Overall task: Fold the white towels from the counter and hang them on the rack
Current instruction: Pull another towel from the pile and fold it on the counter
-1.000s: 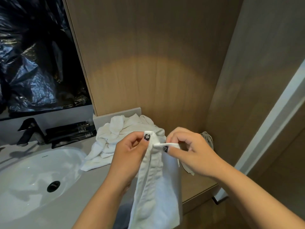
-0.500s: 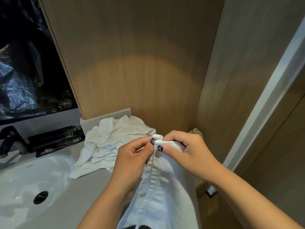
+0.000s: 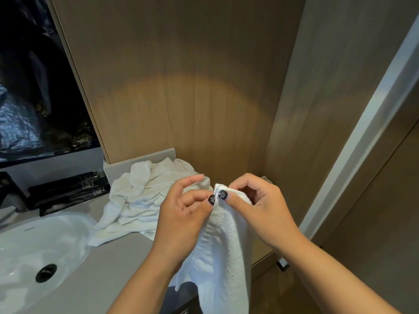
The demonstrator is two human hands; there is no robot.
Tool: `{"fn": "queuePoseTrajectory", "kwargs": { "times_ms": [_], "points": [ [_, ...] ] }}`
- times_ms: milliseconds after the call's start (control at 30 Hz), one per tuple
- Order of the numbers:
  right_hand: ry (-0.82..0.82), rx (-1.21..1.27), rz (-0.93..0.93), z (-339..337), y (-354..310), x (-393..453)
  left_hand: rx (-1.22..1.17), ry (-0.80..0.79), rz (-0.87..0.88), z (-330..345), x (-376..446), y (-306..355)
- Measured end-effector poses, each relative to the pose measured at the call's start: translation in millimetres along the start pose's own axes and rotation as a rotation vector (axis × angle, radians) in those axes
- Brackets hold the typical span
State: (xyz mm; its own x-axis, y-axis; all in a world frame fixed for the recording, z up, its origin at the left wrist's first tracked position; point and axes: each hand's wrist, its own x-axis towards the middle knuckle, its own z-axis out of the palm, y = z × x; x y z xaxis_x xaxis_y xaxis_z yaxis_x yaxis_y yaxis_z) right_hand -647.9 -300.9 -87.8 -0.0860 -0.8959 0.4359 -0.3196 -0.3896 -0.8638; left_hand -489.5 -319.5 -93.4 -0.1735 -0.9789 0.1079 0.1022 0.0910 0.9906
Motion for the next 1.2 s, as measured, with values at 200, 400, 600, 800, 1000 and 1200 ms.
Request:
{"fn": "queuePoseTrajectory", "kwargs": {
  "times_ms": [200,400,600,800,1000,1200],
  "points": [
    [-0.115,-0.054,0.082,0,1,11,-0.008,0.024,0.049,-6,3,2],
    [-0.150,-0.195,0.015,4,-1,21,-0.015,0.059,0.050,-7,11,-11],
    [-0.088,-0.209,-0.050,5,5,39,0.118,0.005,0.118,-5,15,-31],
    [-0.121,-0.237,-0.119,-1,-5,72,0.246,0.104,0.096,0,10,-44],
    [-0.240,-0.281,-0.148,3,-6,95,0.240,0.146,0.132,-5,23,-46],
    [-0.327,-0.285,-0.171,-1,-9,109,0.203,0.044,0.198,-7,34,-43]
  ]
}}
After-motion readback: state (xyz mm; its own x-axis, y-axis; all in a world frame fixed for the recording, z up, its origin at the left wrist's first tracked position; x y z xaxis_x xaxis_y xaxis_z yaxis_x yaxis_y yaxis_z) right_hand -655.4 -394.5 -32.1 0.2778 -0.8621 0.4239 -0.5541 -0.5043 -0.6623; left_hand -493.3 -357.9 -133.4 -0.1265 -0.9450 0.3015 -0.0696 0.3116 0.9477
